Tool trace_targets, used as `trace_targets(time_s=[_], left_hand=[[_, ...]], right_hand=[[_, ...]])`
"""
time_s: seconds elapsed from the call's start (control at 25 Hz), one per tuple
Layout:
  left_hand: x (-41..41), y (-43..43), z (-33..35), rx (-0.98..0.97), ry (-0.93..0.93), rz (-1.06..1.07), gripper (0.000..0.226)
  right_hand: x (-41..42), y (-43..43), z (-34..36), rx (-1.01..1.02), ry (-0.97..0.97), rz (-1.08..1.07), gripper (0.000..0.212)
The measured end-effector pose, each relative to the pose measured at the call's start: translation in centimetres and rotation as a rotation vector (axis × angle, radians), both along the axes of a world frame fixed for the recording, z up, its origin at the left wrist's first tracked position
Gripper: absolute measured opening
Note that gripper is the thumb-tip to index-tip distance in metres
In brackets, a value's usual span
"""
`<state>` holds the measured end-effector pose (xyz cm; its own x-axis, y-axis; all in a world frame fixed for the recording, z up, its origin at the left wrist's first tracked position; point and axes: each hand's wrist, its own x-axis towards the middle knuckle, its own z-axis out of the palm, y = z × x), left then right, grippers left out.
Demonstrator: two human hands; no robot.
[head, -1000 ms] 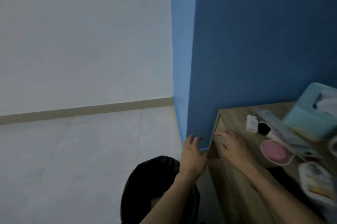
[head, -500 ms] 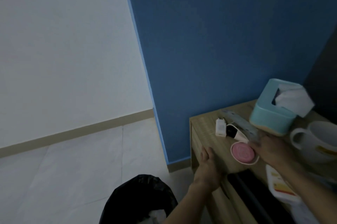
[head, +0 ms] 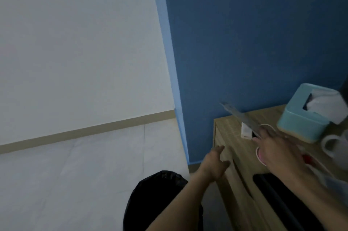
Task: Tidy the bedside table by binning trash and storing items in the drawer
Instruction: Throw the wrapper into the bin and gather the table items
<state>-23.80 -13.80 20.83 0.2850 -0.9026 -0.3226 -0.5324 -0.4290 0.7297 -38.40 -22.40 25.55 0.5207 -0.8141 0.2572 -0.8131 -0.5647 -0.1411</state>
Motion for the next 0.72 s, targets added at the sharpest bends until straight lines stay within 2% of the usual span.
trace_targets(time_s=[0.08, 0.16, 0.32, 0.48, 0.6, 0.72], left_hand=[[2.7, 3.3, 0.0, -0.056, -0.027, 0.151, 0.055], [5.4, 7.0, -0.8, -0.022, -0.049, 0.262, 0.053], [9.1, 14.3, -3.8, 0.099, -0.064, 0.395, 0.051], [11.3, 21.6, -8.5, 0.243, -0.101, 0.501, 0.054], [11.7, 24.7, -11.5, 0.328, -0.065, 0.507, 0.055], [12.6, 24.7, -12.1, 0.330, -0.031, 0.468, 0.054]], right_hand=[[2.4, 4.2, 1.5, 0.116, -0.074, 0.054, 0.024], [4.5, 7.8, 1.2, 0.303, -0.197, 0.125, 0.023], [9.2, 12.4, -4.6, 0.653, -0.242, 0.160, 0.019], [13.3, 16.9, -12.0, 1.066, -0.019, 0.075, 0.032], [14.6, 18.7, -16.2, 1.201, 0.122, -0.041, 0.038], [15.7, 19.8, -18.9, 1.316, 0.089, -0.099, 0.026]])
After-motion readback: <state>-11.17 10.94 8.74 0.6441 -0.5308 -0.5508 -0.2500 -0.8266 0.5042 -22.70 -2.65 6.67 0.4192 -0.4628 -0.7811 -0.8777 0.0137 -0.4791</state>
